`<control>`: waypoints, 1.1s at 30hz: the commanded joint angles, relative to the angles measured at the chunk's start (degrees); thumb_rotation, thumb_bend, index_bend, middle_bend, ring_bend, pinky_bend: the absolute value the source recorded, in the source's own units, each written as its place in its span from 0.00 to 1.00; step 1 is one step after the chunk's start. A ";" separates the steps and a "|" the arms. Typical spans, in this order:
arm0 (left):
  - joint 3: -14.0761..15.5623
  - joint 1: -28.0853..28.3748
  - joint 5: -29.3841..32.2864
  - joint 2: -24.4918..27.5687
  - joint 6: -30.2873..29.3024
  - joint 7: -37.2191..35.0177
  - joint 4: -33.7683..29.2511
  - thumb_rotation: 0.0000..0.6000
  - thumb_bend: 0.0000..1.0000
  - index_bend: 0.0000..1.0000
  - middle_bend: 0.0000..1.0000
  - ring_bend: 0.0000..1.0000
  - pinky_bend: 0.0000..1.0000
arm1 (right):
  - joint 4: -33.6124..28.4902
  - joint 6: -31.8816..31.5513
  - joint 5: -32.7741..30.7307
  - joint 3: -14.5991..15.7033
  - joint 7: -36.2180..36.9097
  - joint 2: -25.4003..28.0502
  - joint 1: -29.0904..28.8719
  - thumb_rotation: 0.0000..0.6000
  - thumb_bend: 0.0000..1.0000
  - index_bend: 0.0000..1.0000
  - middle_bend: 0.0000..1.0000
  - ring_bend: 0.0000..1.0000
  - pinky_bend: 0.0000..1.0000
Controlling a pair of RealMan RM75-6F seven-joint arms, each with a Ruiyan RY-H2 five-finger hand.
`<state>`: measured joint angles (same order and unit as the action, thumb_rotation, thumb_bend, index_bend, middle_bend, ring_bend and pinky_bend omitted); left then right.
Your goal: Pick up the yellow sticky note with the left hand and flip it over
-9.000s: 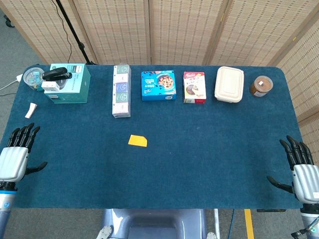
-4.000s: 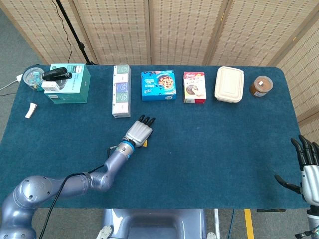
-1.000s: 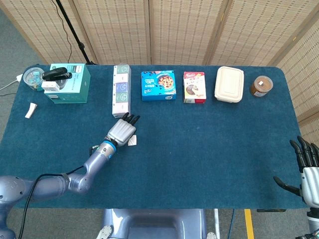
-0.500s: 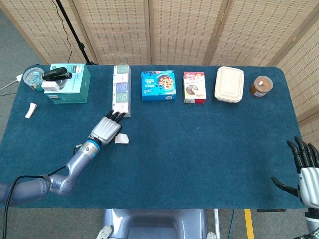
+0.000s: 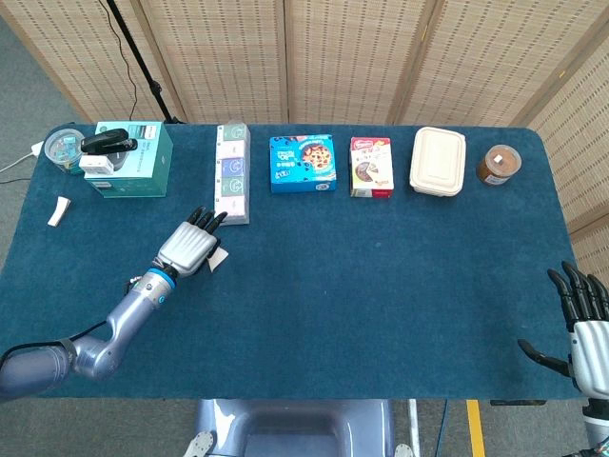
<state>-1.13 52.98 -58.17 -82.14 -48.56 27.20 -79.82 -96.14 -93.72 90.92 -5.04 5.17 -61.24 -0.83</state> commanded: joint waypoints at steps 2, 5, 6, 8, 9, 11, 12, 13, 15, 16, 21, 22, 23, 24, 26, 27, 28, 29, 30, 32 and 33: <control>-0.51 -0.26 -1.14 -0.46 0.15 -1.14 -0.06 1.00 0.45 0.63 0.00 0.00 0.00 | -0.04 -0.07 -0.01 -0.01 0.06 0.05 0.05 1.00 0.00 0.00 0.00 0.00 0.00; -0.89 -0.59 -2.56 -0.54 -0.09 -2.35 -0.25 1.00 0.45 0.61 0.00 0.00 0.00 | -0.05 -0.16 0.02 -0.02 0.13 0.10 0.08 1.00 0.00 0.00 0.00 0.00 0.00; -0.99 -0.76 -3.05 -0.48 -0.34 -2.73 -0.43 1.00 0.45 0.61 0.00 0.00 0.00 | -0.04 -0.18 0.01 -0.03 0.16 0.12 0.08 1.00 0.00 0.00 0.00 0.00 0.00; -1.17 -1.18 -4.12 -0.22 -0.95 -3.55 -0.87 1.00 0.43 0.57 0.00 0.00 0.00 | -0.03 -0.25 0.00 -0.04 0.20 0.13 0.12 1.00 0.00 0.00 0.00 0.00 0.00; -1.30 -1.66 -5.14 0.16 -1.90 -4.21 -1.35 1.00 0.41 0.53 0.00 0.00 0.00 | -0.02 -0.27 -0.03 -0.05 0.20 0.15 0.14 1.00 0.00 0.00 0.00 0.00 0.00; -1.23 -2.36 -6.58 0.75 -2.73 -5.41 -2.06 1.00 0.30 0.35 0.00 0.00 0.00 | -0.07 -0.23 -0.03 -0.02 0.19 0.17 0.14 1.00 0.00 0.00 0.00 0.00 0.00; -1.25 -2.58 -7.00 0.94 -2.93 -5.91 -2.30 1.00 0.26 0.28 0.00 0.00 0.00 | -0.09 -0.21 0.00 0.00 0.19 0.18 0.13 1.00 0.00 0.00 0.00 0.00 0.00; -1.25 -2.91 -7.74 1.25 -3.26 -6.73 -2.67 1.00 0.19 0.19 0.00 0.00 0.00 | -0.11 -0.18 0.03 0.03 0.16 0.18 0.13 1.00 0.00 0.00 0.00 0.00 0.00; -1.11 -3.79 -9.39 2.01 -4.29 -8.37 -3.45 1.00 0.10 0.07 0.00 0.00 0.00 | -0.18 -0.17 0.16 0.10 0.14 0.19 0.12 1.00 0.00 0.00 0.00 0.00 0.00; -0.99 -4.29 -10.22 2.39 -4.90 -9.11 -3.79 1.00 0.07 0.02 0.00 0.00 0.00 | -0.21 -0.17 0.21 0.13 0.14 0.19 0.13 1.00 0.00 0.00 0.00 0.00 0.00; -0.27 -7.14 -13.90 4.31 -8.43 -12.82 -5.28 1.00 0.00 0.00 0.00 0.00 0.00 | -0.36 -0.37 0.42 0.18 0.09 0.21 0.20 1.00 0.00 0.00 0.00 0.00 0.00; -0.07 -7.86 -14.73 4.80 -9.30 -13.81 -5.58 1.00 0.00 0.00 0.00 0.00 0.00 | -0.39 -0.42 0.48 0.21 0.11 0.21 0.22 1.00 0.00 0.00 0.00 0.00 0.00; 0.13 -8.60 -15.59 5.33 -10.24 -14.80 -5.86 1.00 0.00 0.00 0.00 0.00 0.00 | -0.40 -0.47 0.58 0.24 0.13 0.23 0.24 1.00 0.00 0.00 0.00 0.00 0.00; 0.33 -9.37 -16.45 5.90 -11.29 -15.75 -6.15 1.00 0.00 0.00 0.00 0.00 0.00 | -0.42 -0.53 0.68 0.26 0.13 0.23 0.25 1.00 0.00 0.00 0.00 0.00 0.00; 0.78 -11.11 -18.09 7.13 -13.65 -17.49 -6.78 1.00 0.00 0.00 0.00 0.00 0.00 | -0.44 -0.62 0.89 0.35 0.09 0.23 0.29 1.00 0.00 0.00 0.00 0.00 0.00; 1.20 -12.55 -18.75 8.20 -15.48 -18.48 -7.40 1.00 0.00 0.00 0.00 0.00 0.00 | -0.44 -0.67 1.08 0.43 0.08 0.24 0.30 1.00 0.00 0.00 0.00 0.00 0.00; 1.71 -14.09 -19.52 9.37 -17.27 -19.43 -8.01 1.00 0.00 0.00 0.00 0.00 0.00 | -0.45 -0.72 1.29 0.50 0.04 0.23 0.30 1.00 0.00 0.00 0.00 0.00 0.00; 2.66 -17.27 -19.48 11.42 -20.74 -20.62 -8.82 1.00 0.00 0.00 0.00 0.00 0.00 | -0.38 -0.79 1.62 0.61 -0.05 0.21 0.29 1.00 0.00 0.00 0.00 0.00 0.00; 3.00 -18.26 -19.75 12.04 -21.81 -21.09 -9.09 1.00 0.00 0.00 0.00 0.00 0.00 | -0.30 -0.80 1.71 0.65 -0.11 0.19 0.29 1.00 0.00 0.00 0.00 0.00 0.00; 3.79 -21.38 -19.96 13.66 -24.74 -22.88 -9.43 1.00 0.00 0.00 0.00 0.00 0.00 | 0.01 -0.70 1.95 0.70 -0.36 0.09 0.17 1.00 0.00 0.00 0.00 0.00 0.00; 3.98 -22.49 -20.16 14.06 -25.84 -23.59 -9.43 1.00 0.00 0.00 0.00 0.00 0.00 | 0.16 -0.64 2.00 0.70 -0.45 0.03 0.10 1.00 0.00 0.00 0.00 0.00 0.00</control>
<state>1.47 34.04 -77.34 -70.57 -70.98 6.20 -88.20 -96.03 -94.39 92.87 -4.36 4.77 -61.18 -0.69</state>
